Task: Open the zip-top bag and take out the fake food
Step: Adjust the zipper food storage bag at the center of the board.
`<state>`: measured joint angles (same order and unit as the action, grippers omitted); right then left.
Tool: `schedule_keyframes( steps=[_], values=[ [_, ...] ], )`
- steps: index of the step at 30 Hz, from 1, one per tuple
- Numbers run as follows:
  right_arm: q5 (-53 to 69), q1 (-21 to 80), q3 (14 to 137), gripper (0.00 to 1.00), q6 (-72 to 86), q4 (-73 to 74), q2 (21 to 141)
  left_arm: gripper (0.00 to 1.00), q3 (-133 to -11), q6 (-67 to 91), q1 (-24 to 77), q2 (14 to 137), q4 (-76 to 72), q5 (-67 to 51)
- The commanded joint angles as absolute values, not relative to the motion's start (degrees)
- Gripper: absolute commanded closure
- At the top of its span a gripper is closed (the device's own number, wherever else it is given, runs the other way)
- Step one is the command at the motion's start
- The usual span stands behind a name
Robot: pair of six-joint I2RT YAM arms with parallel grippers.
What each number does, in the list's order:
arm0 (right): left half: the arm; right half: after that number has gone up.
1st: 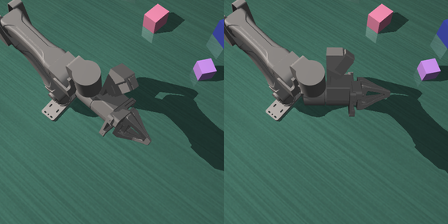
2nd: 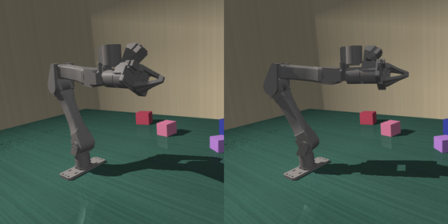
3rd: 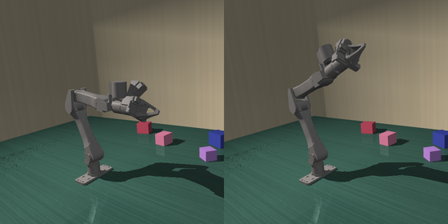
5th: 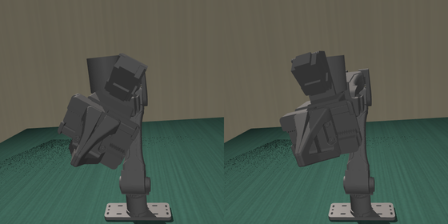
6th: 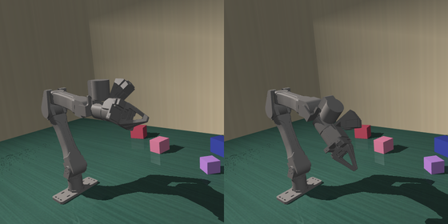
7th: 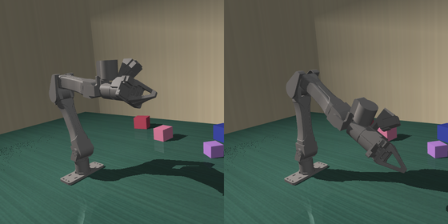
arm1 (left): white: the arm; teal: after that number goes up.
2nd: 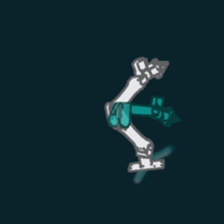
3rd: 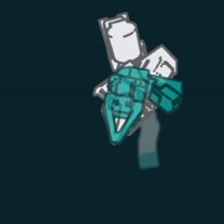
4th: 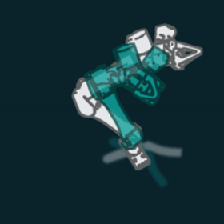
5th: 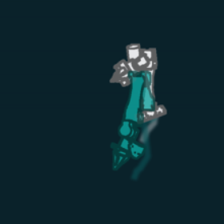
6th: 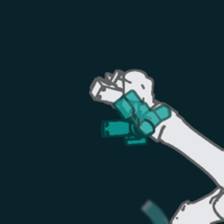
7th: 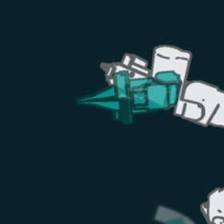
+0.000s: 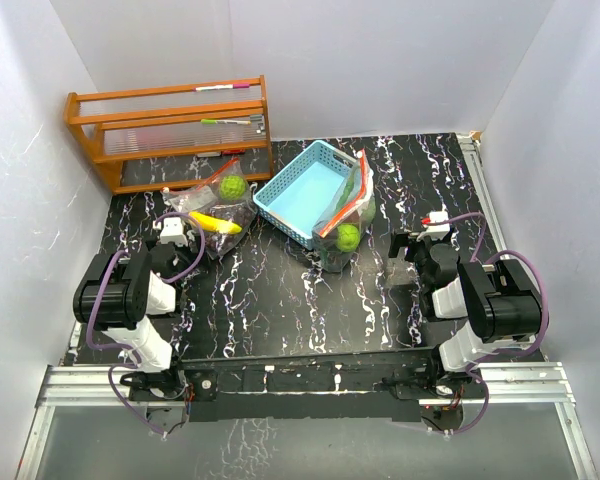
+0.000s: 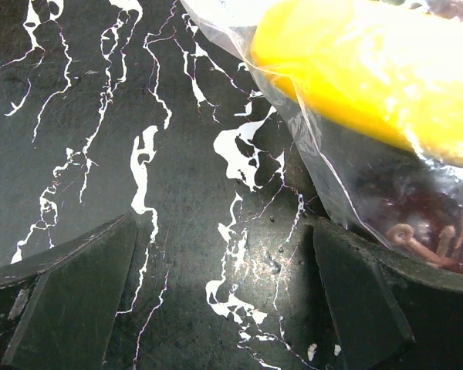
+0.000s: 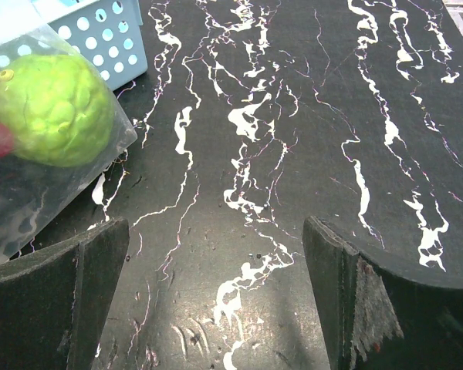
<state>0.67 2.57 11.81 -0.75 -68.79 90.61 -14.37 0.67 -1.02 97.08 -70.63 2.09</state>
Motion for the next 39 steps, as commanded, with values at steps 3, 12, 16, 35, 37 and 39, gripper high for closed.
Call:
schedule_keyframes(
  steps=[3,12,16,35,37,39],
  values=[
    [1.55,2.42,12.29,0.01,-0.74,-71.56,90.9,0.03,-15.36,0.41,-1.33,96.0,-71.42,0.78],
    [1.71,2.4,12.4,0.01,-0.59,-71.02,90.82,0.03,-14.19,0.25,0.1,79.75,-61.5,5.96],
    [-0.49,2.2,12.91,0.01,0.22,-70.3,90.56,0.03,-20.14,7.19,2.98,74.18,-55.05,6.19],
    [-0.88,1.76,56.65,0.2,23.65,-6.6,83.94,0.03,-57.43,22.23,18.19,82.05,-22.44,-1.6],
    [3.48,1.76,58.0,0.45,23.64,-7.66,84.17,0.19,-59.57,21.12,20.58,84.63,-22.59,-3.25],
    [8.33,1.83,59.75,0.63,23.64,-7.99,84.5,0.56,-62.92,19.32,23.83,87.65,-21.41,-5.45]
  ],
)
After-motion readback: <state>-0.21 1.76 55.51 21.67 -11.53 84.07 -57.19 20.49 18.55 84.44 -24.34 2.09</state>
